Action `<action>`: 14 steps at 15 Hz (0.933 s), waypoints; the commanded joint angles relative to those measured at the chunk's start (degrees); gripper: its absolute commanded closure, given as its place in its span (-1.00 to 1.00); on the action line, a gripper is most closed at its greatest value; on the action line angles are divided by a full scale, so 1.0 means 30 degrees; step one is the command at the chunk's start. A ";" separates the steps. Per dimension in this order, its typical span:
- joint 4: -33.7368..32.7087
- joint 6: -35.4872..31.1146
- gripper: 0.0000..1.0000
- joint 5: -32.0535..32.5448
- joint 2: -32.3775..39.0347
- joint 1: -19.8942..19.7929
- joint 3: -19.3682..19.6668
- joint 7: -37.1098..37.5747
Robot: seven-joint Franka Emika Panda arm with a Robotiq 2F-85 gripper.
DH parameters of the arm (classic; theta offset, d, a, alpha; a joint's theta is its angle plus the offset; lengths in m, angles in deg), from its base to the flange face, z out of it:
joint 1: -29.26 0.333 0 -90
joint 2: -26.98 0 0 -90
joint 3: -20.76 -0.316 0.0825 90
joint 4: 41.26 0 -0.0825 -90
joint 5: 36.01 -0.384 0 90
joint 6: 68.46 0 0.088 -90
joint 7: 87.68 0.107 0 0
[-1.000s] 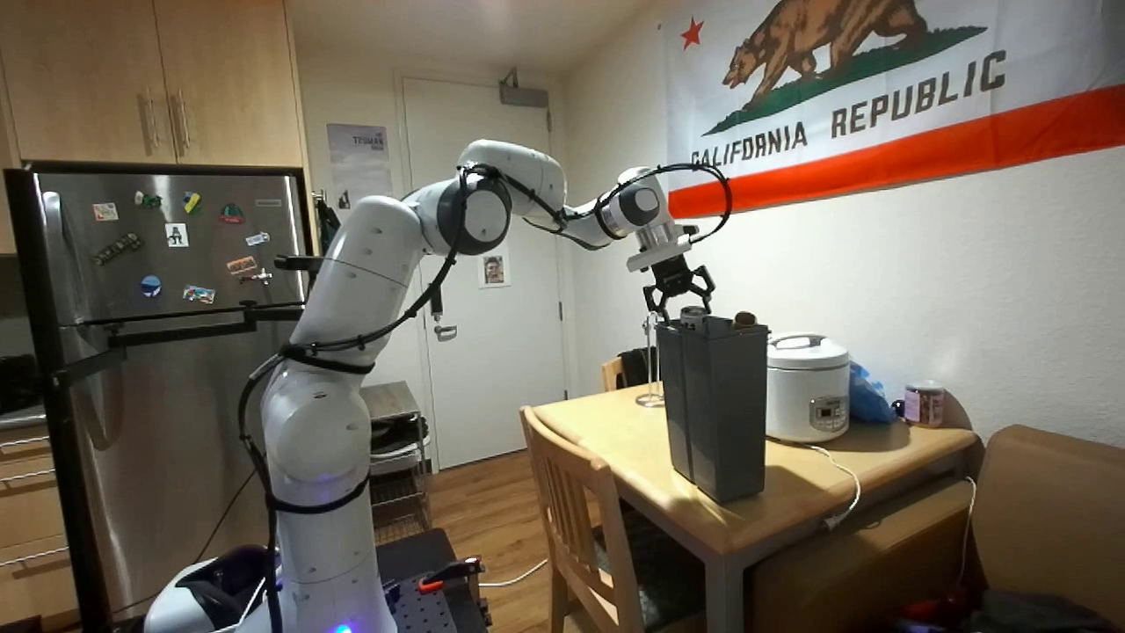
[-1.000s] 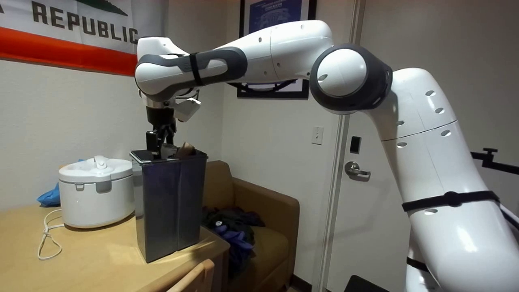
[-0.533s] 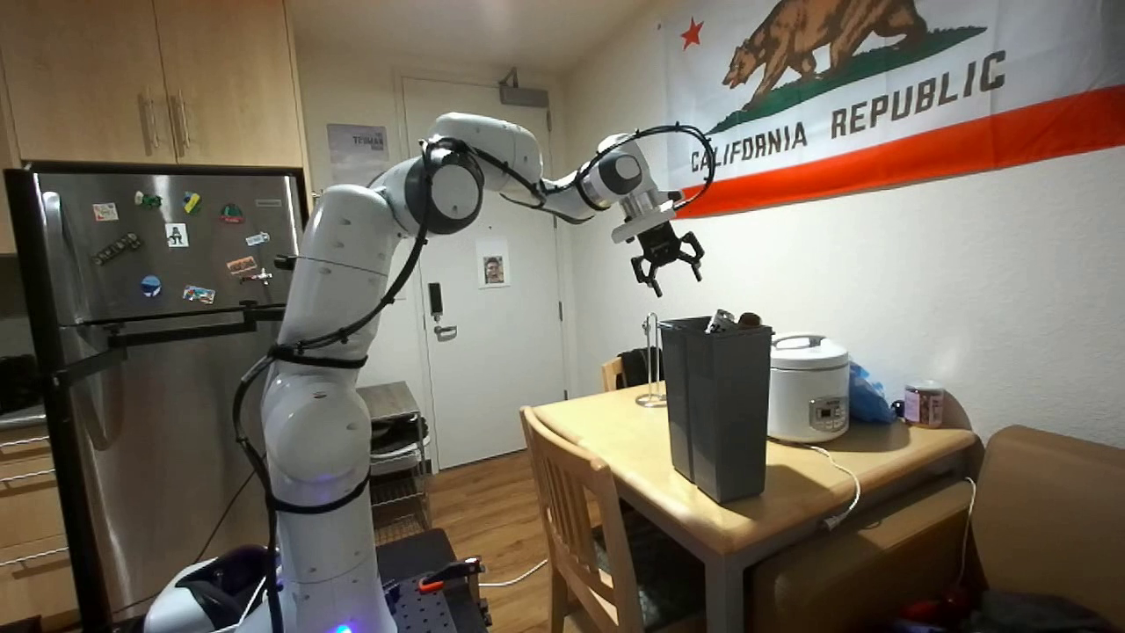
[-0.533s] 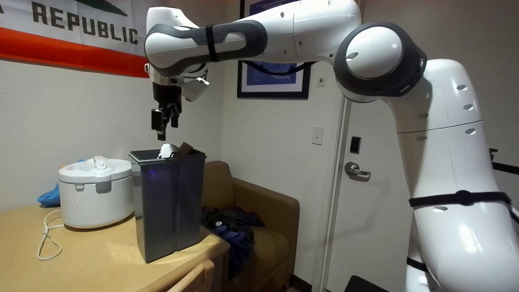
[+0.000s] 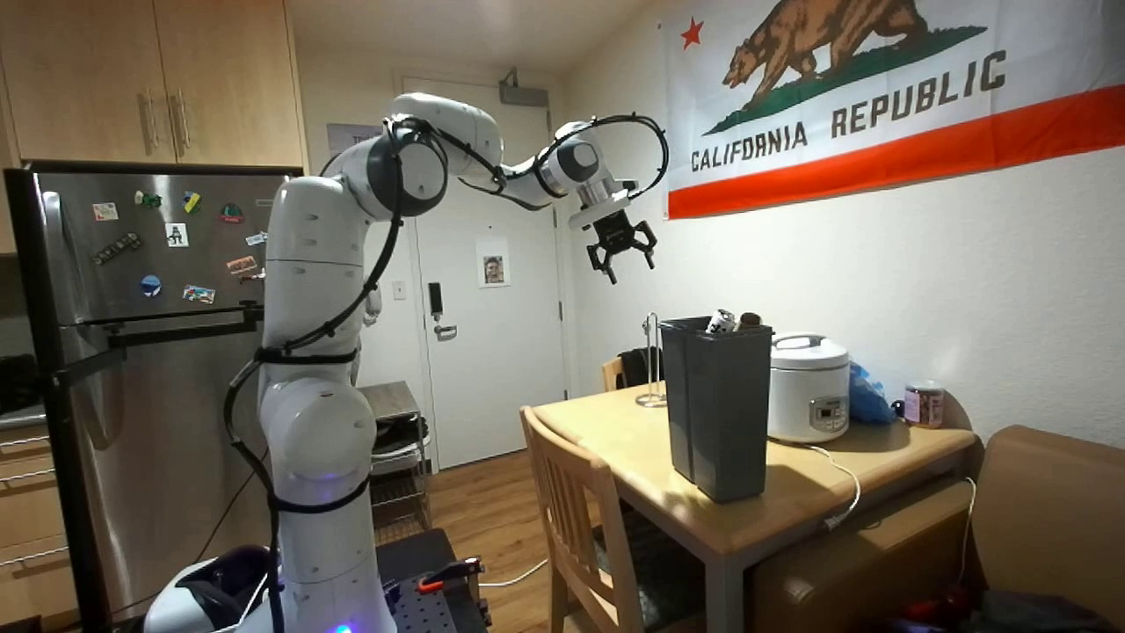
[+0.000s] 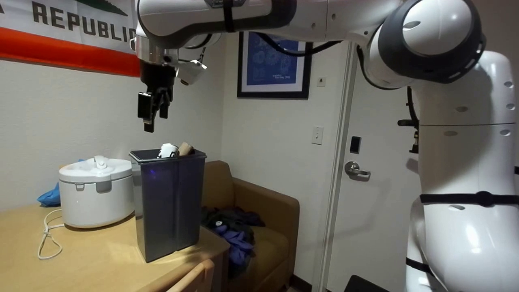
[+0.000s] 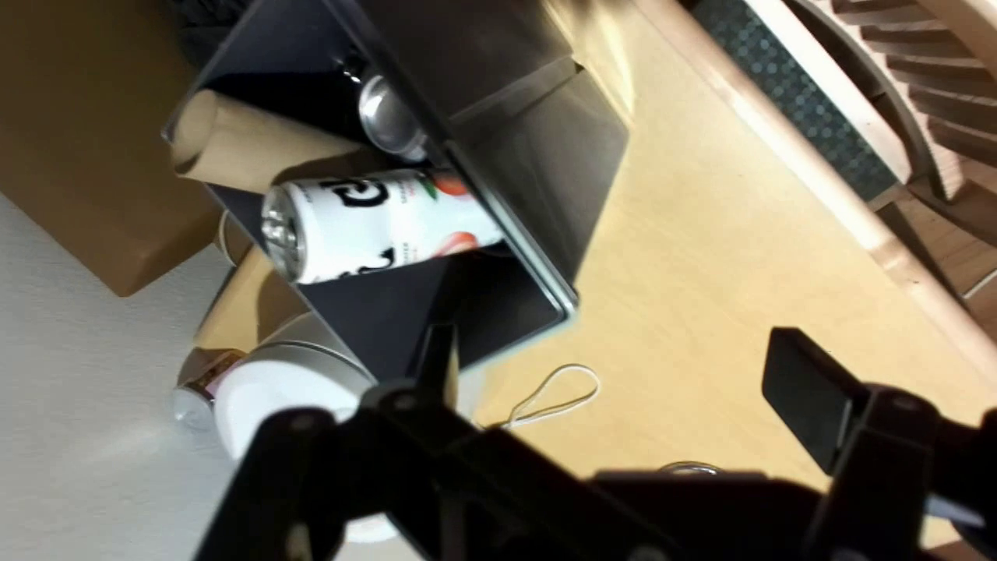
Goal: Put the can in the bin
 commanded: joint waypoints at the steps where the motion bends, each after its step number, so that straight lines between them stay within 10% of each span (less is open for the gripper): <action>1: 0.2017 -0.0272 -1.00 -0.1817 -0.1058 0.0279 -0.0650 0.0031; 14: 0.7934 -0.0618 -1.00 -0.5711 -0.1366 0.0340 -0.0888 0.2881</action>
